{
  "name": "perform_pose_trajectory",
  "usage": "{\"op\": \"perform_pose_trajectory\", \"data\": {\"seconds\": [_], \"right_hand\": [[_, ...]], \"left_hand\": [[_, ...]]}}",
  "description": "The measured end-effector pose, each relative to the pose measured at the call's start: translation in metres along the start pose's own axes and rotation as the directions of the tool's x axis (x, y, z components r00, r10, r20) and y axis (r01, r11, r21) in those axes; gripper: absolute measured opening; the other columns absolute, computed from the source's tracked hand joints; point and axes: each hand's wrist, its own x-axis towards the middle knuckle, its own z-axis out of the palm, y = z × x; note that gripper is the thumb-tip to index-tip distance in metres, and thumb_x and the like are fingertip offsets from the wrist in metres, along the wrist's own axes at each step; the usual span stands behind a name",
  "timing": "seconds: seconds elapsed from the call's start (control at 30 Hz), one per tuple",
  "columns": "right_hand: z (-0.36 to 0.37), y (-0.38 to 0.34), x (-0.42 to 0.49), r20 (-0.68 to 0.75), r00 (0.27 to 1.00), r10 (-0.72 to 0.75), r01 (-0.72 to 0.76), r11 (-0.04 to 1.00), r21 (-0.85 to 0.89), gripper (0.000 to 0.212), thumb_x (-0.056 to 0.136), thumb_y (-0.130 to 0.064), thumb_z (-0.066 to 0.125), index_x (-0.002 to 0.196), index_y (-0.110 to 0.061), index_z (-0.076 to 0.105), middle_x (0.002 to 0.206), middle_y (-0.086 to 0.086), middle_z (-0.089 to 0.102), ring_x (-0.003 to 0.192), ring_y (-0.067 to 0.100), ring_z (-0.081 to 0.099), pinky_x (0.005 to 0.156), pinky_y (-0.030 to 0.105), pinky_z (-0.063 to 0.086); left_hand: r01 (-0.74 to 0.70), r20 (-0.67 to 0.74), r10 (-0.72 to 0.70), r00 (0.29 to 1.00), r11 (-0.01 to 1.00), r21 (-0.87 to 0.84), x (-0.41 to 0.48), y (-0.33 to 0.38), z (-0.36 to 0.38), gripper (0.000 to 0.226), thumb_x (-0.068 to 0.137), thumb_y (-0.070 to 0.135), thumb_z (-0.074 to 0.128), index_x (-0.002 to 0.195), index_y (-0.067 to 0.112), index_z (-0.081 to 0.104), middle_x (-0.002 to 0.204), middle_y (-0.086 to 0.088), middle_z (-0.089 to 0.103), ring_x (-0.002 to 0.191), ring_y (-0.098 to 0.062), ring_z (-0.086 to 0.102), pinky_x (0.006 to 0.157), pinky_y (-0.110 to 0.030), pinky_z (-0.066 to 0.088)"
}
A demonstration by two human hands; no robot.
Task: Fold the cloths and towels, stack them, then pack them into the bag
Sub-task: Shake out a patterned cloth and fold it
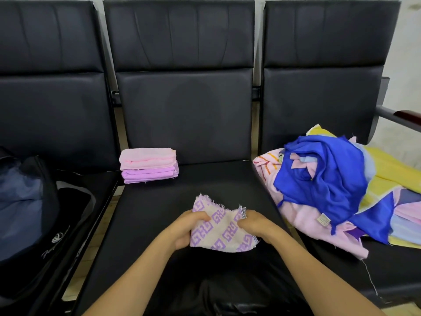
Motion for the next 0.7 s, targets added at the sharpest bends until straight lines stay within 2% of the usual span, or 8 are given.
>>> {"op": "perform_pose_trajectory", "data": {"seconds": [0.1, 0.2, 0.3, 0.4, 0.5, 0.57, 0.63, 0.7], "right_hand": [[0.001, -0.002, -0.002, 0.08, 0.997, -0.019, -0.007, 0.95, 0.311, 0.032, 0.074, -0.025, 0.059, 0.097, -0.003, 0.066, 0.105, 0.014, 0.068, 0.093, 0.024, 0.065, 0.087, 0.033, 0.053], [-0.001, -0.007, -0.005, 0.215, 0.971, -0.103, -0.089, 0.68, 0.728, 0.034, 0.086, -0.017, 0.059, 0.115, 0.001, 0.062, 0.12, 0.021, 0.062, 0.097, 0.028, 0.064, 0.083, 0.039, 0.054], [-0.001, -0.012, -0.011, 0.384, 0.904, -0.187, -0.244, 0.511, 0.824, 0.057, 0.087, -0.049, 0.059, 0.126, -0.008, 0.051, 0.129, 0.016, 0.058, 0.11, 0.03, 0.062, 0.095, 0.048, 0.048], [0.001, -0.02, -0.018, 0.375, 0.87, -0.321, -0.222, 0.424, 0.878, 0.054, 0.084, -0.044, 0.061, 0.127, -0.014, 0.056, 0.127, 0.014, 0.062, 0.117, 0.03, 0.059, 0.103, 0.049, 0.042], [0.0, -0.026, -0.023, 0.218, 0.923, -0.316, -0.078, 0.404, 0.911, 0.057, 0.082, -0.014, 0.067, 0.134, -0.013, 0.045, 0.121, 0.014, 0.065, 0.109, 0.03, 0.064, 0.085, 0.042, 0.056], [-0.002, -0.024, -0.02, 0.116, 0.953, -0.279, 0.014, 0.424, 0.905, 0.06, 0.086, -0.003, 0.064, 0.134, -0.029, 0.038, 0.12, 0.014, 0.064, 0.103, 0.03, 0.067, 0.077, 0.04, 0.059], [-0.001, -0.023, -0.02, 0.071, 0.948, -0.309, 0.092, 0.483, 0.871, 0.055, 0.09, 0.0, 0.058, 0.128, -0.036, 0.042, 0.118, 0.015, 0.065, 0.102, 0.03, 0.068, 0.079, 0.04, 0.058], [-0.001, -0.025, -0.021, 0.069, 0.931, -0.359, 0.152, 0.552, 0.82, 0.046, 0.093, 0.002, 0.053, 0.125, -0.031, 0.051, 0.12, 0.015, 0.063, 0.105, 0.029, 0.066, 0.084, 0.04, 0.057]], "left_hand": [[-0.028, 0.065, 0.03, 0.997, 0.999, -0.032, -0.013, 0.025, 0.0, 0.029, 0.084, 0.004, 0.056, 0.112, 0.001, 0.065, 0.109, -0.022, 0.069, 0.093, -0.032, 0.069, 0.087, -0.046, 0.052], [-0.058, 0.115, 0.064, 0.991, 0.997, -0.059, -0.025, 0.046, -0.005, 0.038, 0.079, 0.006, 0.06, 0.117, 0.002, 0.061, 0.114, -0.021, 0.067, 0.098, -0.033, 0.068, 0.086, -0.046, 0.053], [-0.08, 0.15, 0.097, 0.984, 0.991, -0.11, -0.037, 0.059, -0.009, 0.049, 0.071, 0.008, 0.064, 0.12, 0.006, 0.059, 0.115, -0.019, 0.067, 0.102, -0.033, 0.067, 0.086, -0.046, 0.054], [-0.086, 0.144, 0.108, 0.984, 0.985, -0.149, -0.042, 0.061, -0.023, 0.055, 0.069, 0.009, 0.066, 0.123, 0.01, 0.055, 0.118, -0.019, 0.066, 0.107, -0.036, 0.065, 0.089, -0.049, 0.052], [-0.115, 0.07, 0.125, 0.99, 0.984, -0.135, -0.044, 0.058, -0.04, 0.047, 0.081, 0.006, 0.066, 0.126, 0.008, 0.052, 0.119, -0.018, 0.066, 0.107, -0.034, 0.065, 0.091, -0.049, 0.053], [-0.164, -0.073, 0.161, 0.984, 0.986, -0.039, -0.042, 0.051, -0.05, 0.042, 0.087, 0.005, 0.064, 0.126, 0.004, 0.049, 0.117, -0.02, 0.066, 0.098, -0.031, 0.069, 0.084, -0.043, 0.057], [-0.222, -0.215, 0.226, 0.95, 0.974, 0.044, -0.038, 0.039, -0.058, 0.045, 0.088, 0.005, 0.065, 0.126, 0.007, 0.041, 0.113, -0.021, 0.066, 0.088, -0.027, 0.07, 0.073, -0.037, 0.058], [-0.299, -0.221, 0.317, 0.922, 0.948, 0.111, -0.038, 0.03, -0.064, 0.046, 0.089, 0.005, 0.063, 0.125, 0.023, 0.041, 0.109, -0.019, 0.067, 0.087, -0.026, 0.069, 0.066, -0.033, 0.056]]}}
